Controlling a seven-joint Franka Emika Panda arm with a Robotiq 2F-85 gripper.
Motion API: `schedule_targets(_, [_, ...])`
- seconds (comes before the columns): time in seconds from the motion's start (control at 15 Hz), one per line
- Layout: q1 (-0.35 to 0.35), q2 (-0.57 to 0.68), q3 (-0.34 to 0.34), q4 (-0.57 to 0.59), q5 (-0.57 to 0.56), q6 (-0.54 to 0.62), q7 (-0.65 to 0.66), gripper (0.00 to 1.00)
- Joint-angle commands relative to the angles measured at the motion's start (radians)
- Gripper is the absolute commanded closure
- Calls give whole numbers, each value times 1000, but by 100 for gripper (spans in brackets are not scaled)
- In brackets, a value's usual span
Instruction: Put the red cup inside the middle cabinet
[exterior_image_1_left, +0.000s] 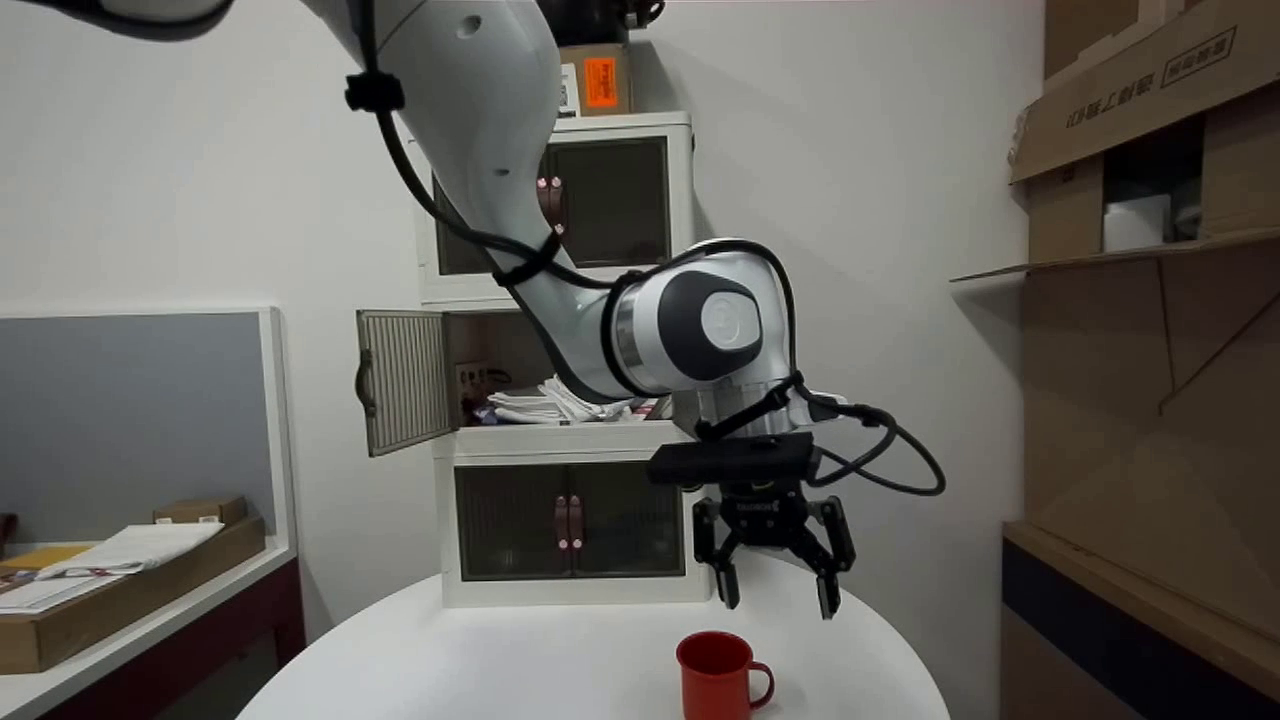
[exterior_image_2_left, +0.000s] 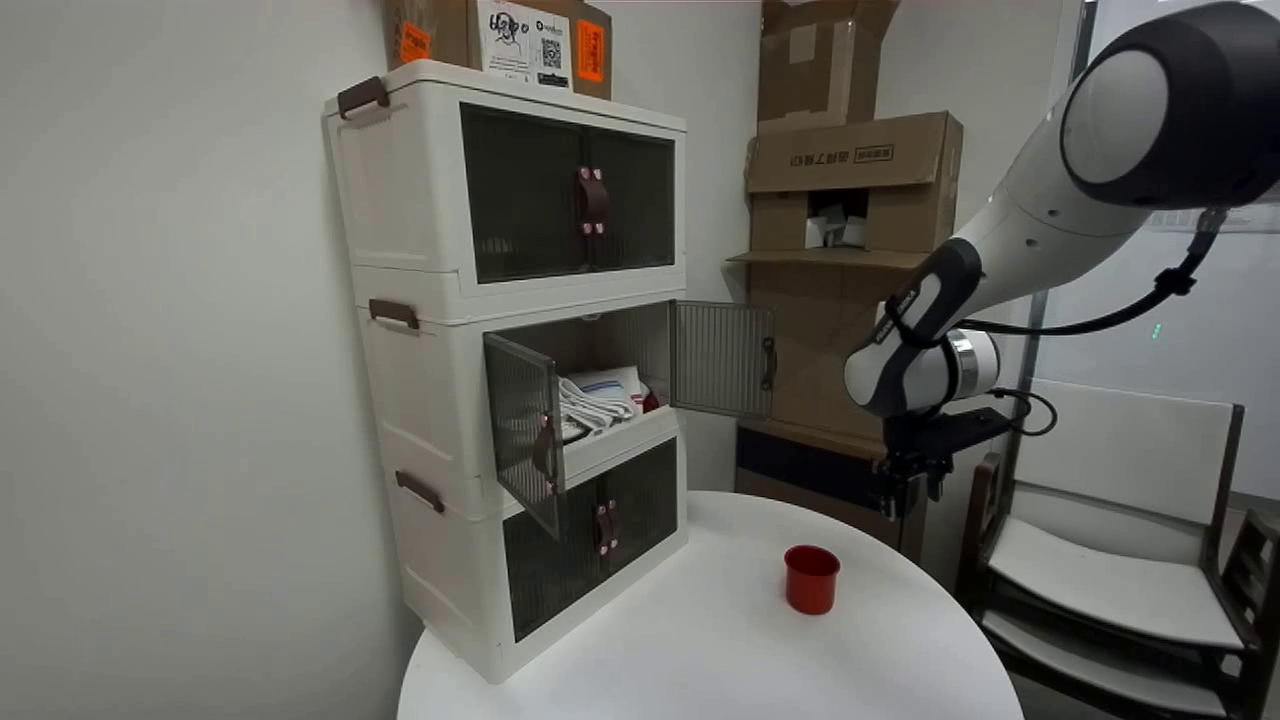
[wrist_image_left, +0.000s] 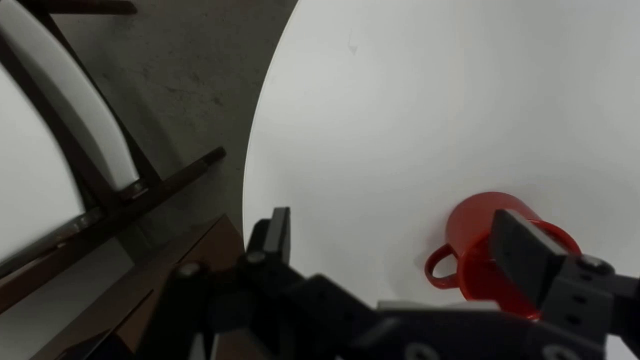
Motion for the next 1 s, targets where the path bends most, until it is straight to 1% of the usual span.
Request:
schedule_targets(0.0, [-6, 62, 21, 63, 49, 1, 44, 0])
schedule_targets(0.47, [17, 129, 25, 100, 98, 1, 241, 0])
schedule_targets(0.67, [23, 155, 31, 103, 125, 15, 290, 0])
schedule_targets(0.93, [44, 194, 30, 114, 121, 53, 345, 0])
